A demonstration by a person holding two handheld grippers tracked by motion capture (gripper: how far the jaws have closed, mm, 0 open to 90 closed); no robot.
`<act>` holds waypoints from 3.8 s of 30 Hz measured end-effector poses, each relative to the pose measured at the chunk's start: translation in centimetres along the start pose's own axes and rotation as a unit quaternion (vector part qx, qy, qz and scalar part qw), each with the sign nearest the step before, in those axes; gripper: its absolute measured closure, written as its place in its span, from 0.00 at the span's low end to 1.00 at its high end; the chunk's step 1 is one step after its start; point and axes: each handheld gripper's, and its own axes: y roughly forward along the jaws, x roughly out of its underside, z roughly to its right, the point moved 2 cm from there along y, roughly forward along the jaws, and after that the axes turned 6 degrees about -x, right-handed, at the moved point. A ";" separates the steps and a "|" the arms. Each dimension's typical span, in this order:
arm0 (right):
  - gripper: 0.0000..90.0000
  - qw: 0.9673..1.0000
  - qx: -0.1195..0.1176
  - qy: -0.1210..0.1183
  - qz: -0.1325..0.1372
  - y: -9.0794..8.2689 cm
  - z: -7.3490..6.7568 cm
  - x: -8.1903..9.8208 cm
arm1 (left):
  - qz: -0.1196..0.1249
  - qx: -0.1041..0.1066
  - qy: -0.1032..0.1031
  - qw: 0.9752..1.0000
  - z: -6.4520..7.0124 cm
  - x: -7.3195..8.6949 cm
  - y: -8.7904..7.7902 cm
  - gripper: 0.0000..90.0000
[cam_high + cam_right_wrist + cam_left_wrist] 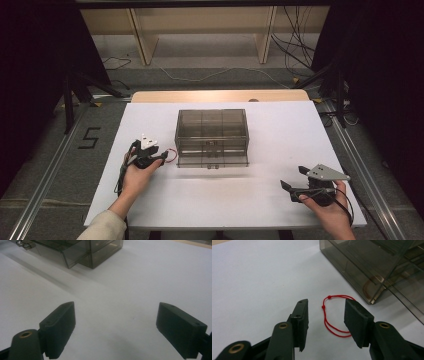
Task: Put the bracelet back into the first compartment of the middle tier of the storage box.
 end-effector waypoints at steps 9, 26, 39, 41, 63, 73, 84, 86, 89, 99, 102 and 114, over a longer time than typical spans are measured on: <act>0.19 1.000 -0.002 -0.002 -0.001 0.0 0.0 0.0 | -0.013 0.008 -0.019 1.000 -0.3 0.0 1.7 0.74; 0.19 1.000 0.001 -0.001 -0.009 0.1 -0.1 0.1 | -0.016 0.010 -0.017 1.000 0.1 0.0 2.3 0.91; 0.19 1.000 -0.003 -0.005 -0.010 0.1 0.0 0.1 | -0.017 0.004 -0.007 1.000 0.7 -0.1 2.3 0.99; 0.19 1.000 -0.002 -0.005 -0.010 0.2 0.0 0.1 | -0.017 0.005 -0.008 1.000 0.6 -0.1 2.3 0.99; 0.19 1.000 -0.002 -0.004 -0.011 0.1 -0.1 0.1 | 0.003 0.013 -0.008 1.000 0.4 -0.4 1.5 1.00; 0.19 1.000 -0.002 -0.002 -0.010 0.1 0.0 0.2 | 0.019 0.008 -0.003 1.000 0.3 -0.8 0.6 1.00; 0.19 1.000 -0.003 -0.005 -0.009 0.1 0.0 0.2 | 0.030 0.009 -0.003 0.999 0.4 -1.0 -0.4 1.00; 0.19 1.000 -0.003 -0.005 -0.010 0.1 0.0 0.1 | 0.031 0.009 -0.003 0.999 0.4 -1.0 -0.5 1.00; 0.19 1.000 -0.002 -0.002 -0.010 0.1 -0.1 0.2 | 0.032 0.009 -0.003 0.999 0.3 -1.0 -0.7 1.00; 0.19 1.000 -0.003 -0.002 -0.008 0.1 0.0 0.2 | 0.042 0.007 -0.001 0.999 0.3 -1.2 -1.5 1.00; 0.19 1.000 -0.002 -0.004 -0.010 0.0 0.0 0.1 | 0.045 0.008 -0.001 0.999 0.3 -1.2 -1.8 1.00; 0.19 1.000 -0.003 -0.005 -0.009 0.1 0.0 0.1 | 0.057 0.011 -0.006 0.998 0.4 -1.5 -2.9 1.00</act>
